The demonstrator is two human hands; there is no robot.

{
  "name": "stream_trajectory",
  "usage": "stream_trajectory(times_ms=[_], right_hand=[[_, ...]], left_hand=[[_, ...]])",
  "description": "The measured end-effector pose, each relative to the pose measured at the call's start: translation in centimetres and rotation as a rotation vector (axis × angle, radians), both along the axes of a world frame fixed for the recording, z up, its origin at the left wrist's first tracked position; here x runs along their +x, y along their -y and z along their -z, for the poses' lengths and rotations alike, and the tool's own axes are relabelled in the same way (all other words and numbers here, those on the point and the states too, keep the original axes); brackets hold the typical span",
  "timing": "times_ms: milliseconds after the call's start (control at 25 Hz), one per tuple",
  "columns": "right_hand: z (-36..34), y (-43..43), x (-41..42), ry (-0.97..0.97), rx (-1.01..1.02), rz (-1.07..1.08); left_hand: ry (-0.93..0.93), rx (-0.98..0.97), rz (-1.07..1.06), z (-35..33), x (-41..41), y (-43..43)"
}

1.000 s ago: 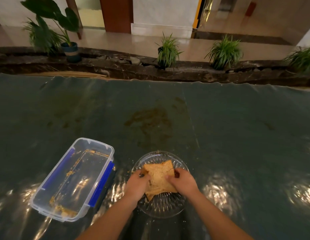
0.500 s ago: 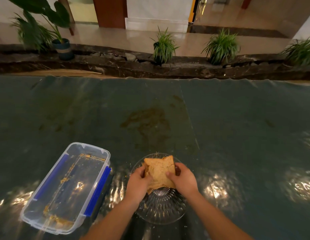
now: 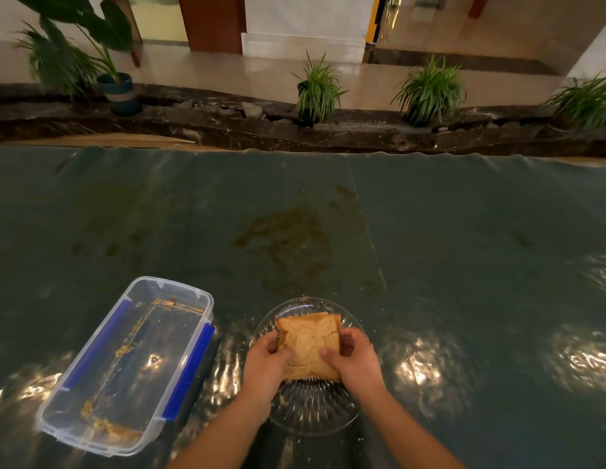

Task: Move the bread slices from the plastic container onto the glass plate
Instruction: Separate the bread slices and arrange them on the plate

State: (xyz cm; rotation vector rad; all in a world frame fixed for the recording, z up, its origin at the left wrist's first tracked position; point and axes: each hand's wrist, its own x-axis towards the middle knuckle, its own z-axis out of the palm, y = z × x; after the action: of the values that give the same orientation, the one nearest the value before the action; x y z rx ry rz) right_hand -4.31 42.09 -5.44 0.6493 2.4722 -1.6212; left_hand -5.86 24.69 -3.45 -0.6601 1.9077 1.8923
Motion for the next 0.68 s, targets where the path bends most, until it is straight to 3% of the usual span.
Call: stream_trajectory(times_ms=[360, 520, 680], right_hand=[[-0.6, -1.0, 3.5, -0.139, -0.087, -0.063], [1.0, -2.1, 5.2, -0.047, -0.114, 0.008], [0.9, -2.1, 4.7, 0.058, -0.028, -0.045]], left_hand=[[0.012, 0.19, -0.157, -1.1, 2.8, 0.5], [0.074, 0.195, -0.128, -0.7, 4.2, 0.2], [0.063, 0.076, -0.089, -0.8, 4.1, -0.5]])
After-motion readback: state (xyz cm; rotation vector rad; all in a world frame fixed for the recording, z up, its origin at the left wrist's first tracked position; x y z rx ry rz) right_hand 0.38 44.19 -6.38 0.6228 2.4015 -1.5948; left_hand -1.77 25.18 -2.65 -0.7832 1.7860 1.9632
